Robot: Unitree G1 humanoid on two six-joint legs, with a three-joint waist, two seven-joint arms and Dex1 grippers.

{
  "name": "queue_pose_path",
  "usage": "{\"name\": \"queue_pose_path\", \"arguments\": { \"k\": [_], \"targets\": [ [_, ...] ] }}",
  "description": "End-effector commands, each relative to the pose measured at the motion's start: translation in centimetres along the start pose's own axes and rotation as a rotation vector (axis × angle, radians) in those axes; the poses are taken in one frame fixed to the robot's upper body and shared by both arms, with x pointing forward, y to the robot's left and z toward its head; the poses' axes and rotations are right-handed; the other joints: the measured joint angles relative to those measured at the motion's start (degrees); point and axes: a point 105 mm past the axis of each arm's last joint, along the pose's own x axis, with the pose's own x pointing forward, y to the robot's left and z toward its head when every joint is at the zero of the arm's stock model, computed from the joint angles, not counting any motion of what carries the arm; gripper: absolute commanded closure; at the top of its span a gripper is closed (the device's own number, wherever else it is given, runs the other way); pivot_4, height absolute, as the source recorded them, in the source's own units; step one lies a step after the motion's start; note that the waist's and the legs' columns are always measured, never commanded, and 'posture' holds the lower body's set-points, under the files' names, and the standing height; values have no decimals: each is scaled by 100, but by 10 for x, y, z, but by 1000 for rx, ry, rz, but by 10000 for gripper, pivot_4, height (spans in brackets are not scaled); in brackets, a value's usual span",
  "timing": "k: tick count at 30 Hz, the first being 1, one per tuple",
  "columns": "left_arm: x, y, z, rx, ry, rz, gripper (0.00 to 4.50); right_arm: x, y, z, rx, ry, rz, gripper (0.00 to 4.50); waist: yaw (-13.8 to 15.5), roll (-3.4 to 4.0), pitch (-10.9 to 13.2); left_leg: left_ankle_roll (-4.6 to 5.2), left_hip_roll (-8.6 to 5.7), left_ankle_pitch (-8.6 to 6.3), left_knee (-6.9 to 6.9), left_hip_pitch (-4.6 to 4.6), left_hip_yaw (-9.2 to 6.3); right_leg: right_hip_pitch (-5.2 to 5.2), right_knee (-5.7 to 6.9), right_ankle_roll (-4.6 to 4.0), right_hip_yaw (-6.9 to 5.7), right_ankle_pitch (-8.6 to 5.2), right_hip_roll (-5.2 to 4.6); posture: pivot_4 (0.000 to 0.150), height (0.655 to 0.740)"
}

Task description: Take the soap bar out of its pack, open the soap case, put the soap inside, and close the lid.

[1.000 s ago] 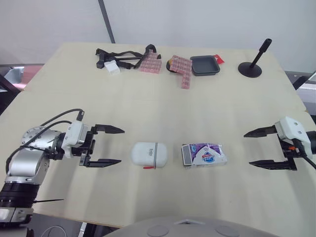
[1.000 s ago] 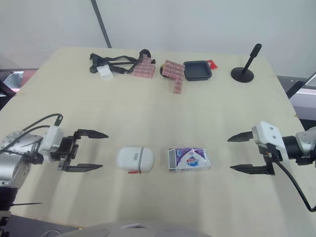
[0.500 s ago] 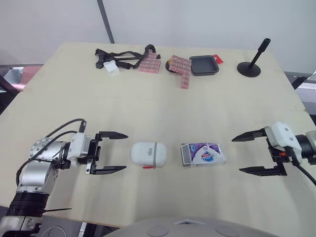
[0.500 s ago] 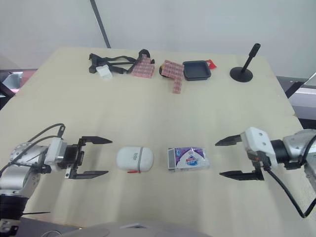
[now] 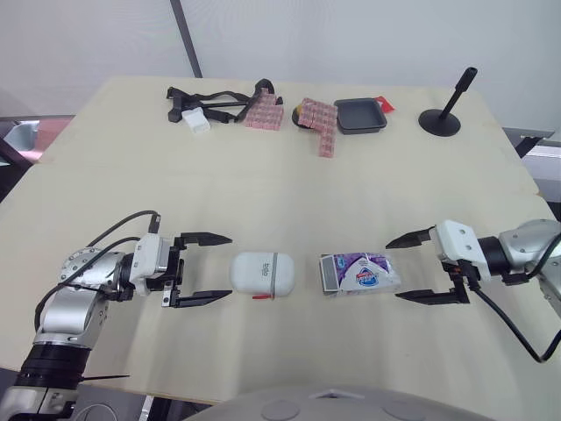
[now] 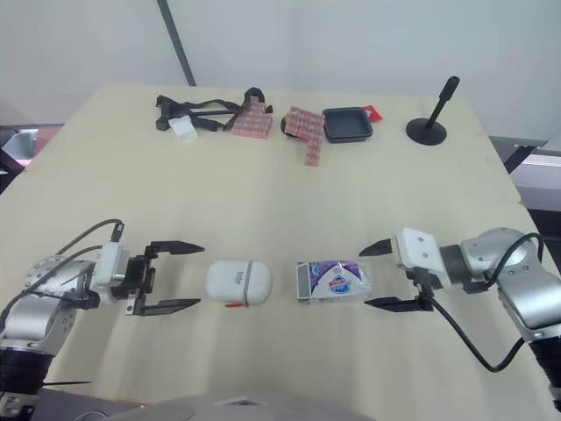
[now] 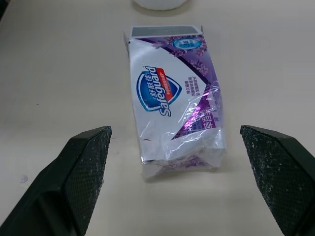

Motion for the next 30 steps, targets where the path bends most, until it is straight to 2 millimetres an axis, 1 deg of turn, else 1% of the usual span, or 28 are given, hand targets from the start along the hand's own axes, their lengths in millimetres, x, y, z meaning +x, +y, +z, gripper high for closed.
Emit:
{"name": "queue_pose_path", "arguments": {
  "k": [1,8,17,26,28,30],
  "targets": [
    [1,-2,7,29,-7,0,451,2,-6,-1,-39,13,-17,0,2,0,0,0,0,0,0,0,0,0,0,0,0,0,0,1500,7400],
    [4,-7,8,50,-8,-23,451,7,-11,-4,-77,15,-9,0,-3,0,0,0,0,0,1,1,2,-1,6,0,1,0,0,1500,7400],
    [3,-6,7,47,-6,-2,451,18,-5,-6,-98,3,32,0,-1,0,0,0,1,0,3,1,3,-2,9,0,1,0,0,1500,7400],
    [2,-5,7,51,0,-4,451,20,-7,-8,-93,2,32,0,-7,0,0,0,1,0,4,1,4,-2,10,0,2,0,0,1500,7400],
    [2,-5,7,52,2,-3,0,20,-8,-8,-91,4,31,5533,-6,0,0,0,1,0,4,1,4,-3,11,0,1,0,0,1500,7400],
    [2,-4,7,52,4,0,0,20,-9,-9,-87,3,29,12080,-5,0,0,0,1,0,4,1,4,-3,11,-1,1,0,0,1500,7400]
  ]
}}
